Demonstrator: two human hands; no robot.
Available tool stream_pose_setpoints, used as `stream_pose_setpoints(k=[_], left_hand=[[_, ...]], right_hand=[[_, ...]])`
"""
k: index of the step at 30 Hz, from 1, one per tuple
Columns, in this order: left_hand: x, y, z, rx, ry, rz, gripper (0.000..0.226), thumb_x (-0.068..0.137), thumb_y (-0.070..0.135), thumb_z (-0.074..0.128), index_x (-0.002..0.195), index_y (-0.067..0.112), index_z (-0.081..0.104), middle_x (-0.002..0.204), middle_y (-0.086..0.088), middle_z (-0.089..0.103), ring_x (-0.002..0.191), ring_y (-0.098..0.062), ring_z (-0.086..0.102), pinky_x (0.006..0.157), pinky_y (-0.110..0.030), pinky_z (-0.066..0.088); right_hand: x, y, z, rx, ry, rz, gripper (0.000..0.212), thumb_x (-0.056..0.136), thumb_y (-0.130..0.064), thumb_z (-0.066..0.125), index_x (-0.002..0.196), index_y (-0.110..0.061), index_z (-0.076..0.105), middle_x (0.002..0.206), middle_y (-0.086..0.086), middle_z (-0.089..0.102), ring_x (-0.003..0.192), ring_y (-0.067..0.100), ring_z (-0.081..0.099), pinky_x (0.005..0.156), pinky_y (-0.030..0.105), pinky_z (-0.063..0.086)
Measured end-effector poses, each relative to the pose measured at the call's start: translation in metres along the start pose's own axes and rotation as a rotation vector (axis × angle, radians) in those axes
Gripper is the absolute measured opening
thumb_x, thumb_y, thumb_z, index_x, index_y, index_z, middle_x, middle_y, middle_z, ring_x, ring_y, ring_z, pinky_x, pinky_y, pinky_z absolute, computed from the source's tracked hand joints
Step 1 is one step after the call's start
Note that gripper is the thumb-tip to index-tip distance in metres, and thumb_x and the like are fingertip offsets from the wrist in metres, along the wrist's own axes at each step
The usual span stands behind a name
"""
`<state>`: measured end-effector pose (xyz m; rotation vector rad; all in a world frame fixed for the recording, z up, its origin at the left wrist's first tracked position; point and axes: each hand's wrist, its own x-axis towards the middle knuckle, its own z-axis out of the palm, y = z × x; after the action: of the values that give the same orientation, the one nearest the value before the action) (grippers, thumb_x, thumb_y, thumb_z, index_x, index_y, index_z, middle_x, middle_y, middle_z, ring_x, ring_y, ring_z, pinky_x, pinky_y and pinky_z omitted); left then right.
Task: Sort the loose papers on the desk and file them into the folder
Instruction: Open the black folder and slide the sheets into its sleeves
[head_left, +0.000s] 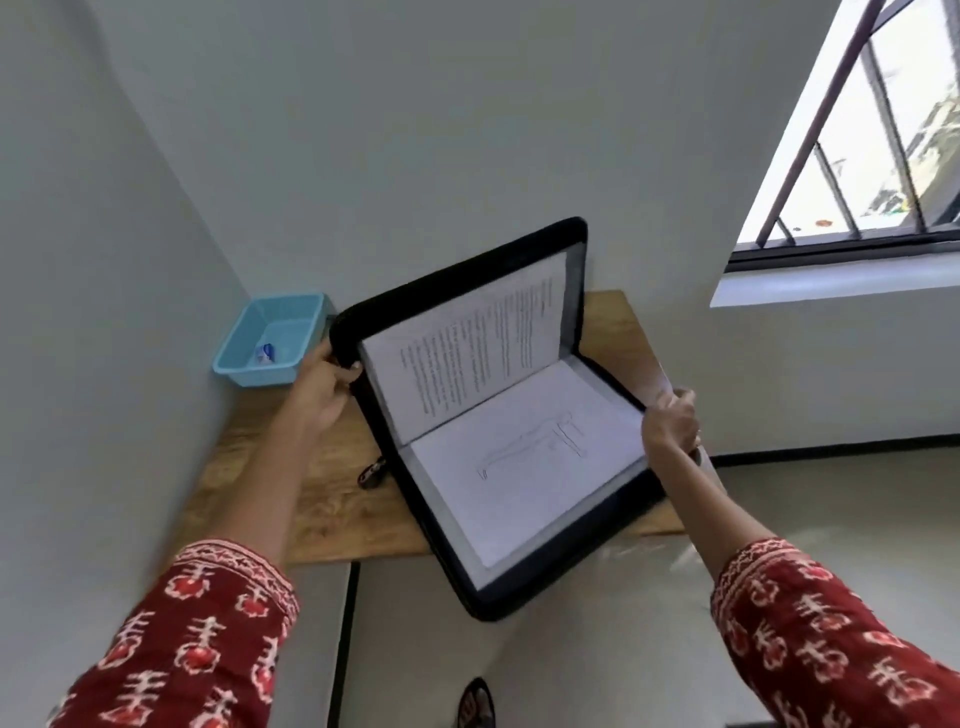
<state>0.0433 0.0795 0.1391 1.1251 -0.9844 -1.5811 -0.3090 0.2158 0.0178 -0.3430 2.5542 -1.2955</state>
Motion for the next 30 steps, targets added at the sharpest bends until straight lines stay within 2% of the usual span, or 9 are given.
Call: stream_pose_setpoints(k=[3,7,9,11,15,19,22,24,30], left_hand=[[-0.031,-0.012,0.005,0.148,-0.062,-0.033,0.055,0.076,-0.032,0.035,0.092,0.015,0.059,0.090,-0.002,0.062,0.096,-0.019,0.054,0.080,-0.025,0.048],[-0.078,-0.029,0.007,0.572,-0.297,-0.137,0.063,0.069,-0.035,0.040,0.095,0.017,0.064,0.102,0.002,0.061,0.095,-0.014,0.057,0.062,-0.019,0.052],[-0.095,-0.038,0.006,0.823,-0.395,-0.221,0.066,0.068,-0.036,0.029,0.099,0.012,0.063,0.100,0.002,0.062,0.089,-0.006,0.060,0.072,-0.025,0.052],[-0.105,-0.050,0.012,0.970,-0.392,-0.275,0.061,0.073,-0.033,0.025,0.104,0.002,0.064,0.103,-0.005,0.063,0.092,-0.006,0.061,0.084,-0.025,0.050],[-0.098,-0.076,0.032,0.998,-0.246,-0.190,0.042,0.084,-0.025,0.036,0.111,-0.006,0.062,0.112,-0.014,0.061,0.111,-0.021,0.056,0.068,-0.011,0.047],[-0.077,-0.114,0.056,1.197,-0.352,-0.178,0.034,0.088,-0.005,0.051,0.118,0.008,0.060,0.130,-0.010,0.056,0.123,-0.022,0.050,0.095,-0.027,0.041],[-0.073,-0.140,0.082,1.468,-0.407,-0.090,0.064,0.084,0.034,0.066,0.141,0.023,0.038,0.152,-0.004,0.028,0.140,-0.027,0.023,0.112,-0.050,0.022],[-0.076,-0.150,0.103,1.522,-0.488,-0.163,0.097,0.074,0.056,0.068,0.149,0.031,0.013,0.158,0.002,-0.004,0.144,-0.031,-0.007,0.107,-0.066,0.003],[-0.052,-0.156,0.131,1.679,-0.619,-0.331,0.135,0.061,0.058,0.078,0.142,0.034,-0.028,0.144,0.000,-0.044,0.131,-0.041,-0.036,0.096,-0.077,-0.006]], right_hand=[[0.002,0.017,-0.025,0.121,0.005,-0.004,0.035,0.102,-0.026,0.034,0.121,-0.003,0.052,0.117,0.023,0.061,0.109,0.038,0.056,0.093,0.041,0.041],[0.013,0.030,-0.048,0.275,0.058,0.074,0.039,0.102,-0.030,0.033,0.116,-0.002,0.057,0.114,0.020,0.065,0.106,0.036,0.059,0.085,0.034,0.044],[0.020,0.038,-0.057,0.325,0.095,0.134,0.040,0.102,-0.031,0.032,0.111,-0.003,0.059,0.109,0.020,0.068,0.103,0.036,0.061,0.083,0.034,0.045],[0.022,0.047,-0.065,0.361,0.102,0.163,0.039,0.102,-0.031,0.032,0.109,-0.005,0.060,0.103,0.017,0.070,0.100,0.034,0.063,0.082,0.033,0.045],[0.014,0.055,-0.064,0.346,-0.005,0.113,0.036,0.102,-0.028,0.033,0.109,-0.005,0.059,0.104,0.015,0.070,0.099,0.032,0.063,0.082,0.032,0.045],[0.007,0.055,-0.055,0.175,-0.111,-0.024,0.026,0.099,-0.021,0.041,0.108,-0.006,0.061,0.109,0.015,0.066,0.102,0.033,0.060,0.088,0.036,0.044],[0.011,0.049,-0.045,-0.036,-0.180,-0.121,0.020,0.096,-0.019,0.047,0.109,-0.010,0.059,0.109,0.012,0.066,0.103,0.031,0.058,0.101,0.043,0.040],[0.020,0.043,-0.037,-0.196,-0.236,-0.166,0.022,0.094,-0.022,0.052,0.111,-0.010,0.058,0.112,0.013,0.065,0.108,0.033,0.057,0.104,0.045,0.037],[0.046,0.012,-0.010,-0.181,-0.419,-0.238,0.029,0.089,-0.012,0.051,0.115,-0.012,0.065,0.118,0.009,0.065,0.107,0.026,0.058,0.094,0.032,0.043]])
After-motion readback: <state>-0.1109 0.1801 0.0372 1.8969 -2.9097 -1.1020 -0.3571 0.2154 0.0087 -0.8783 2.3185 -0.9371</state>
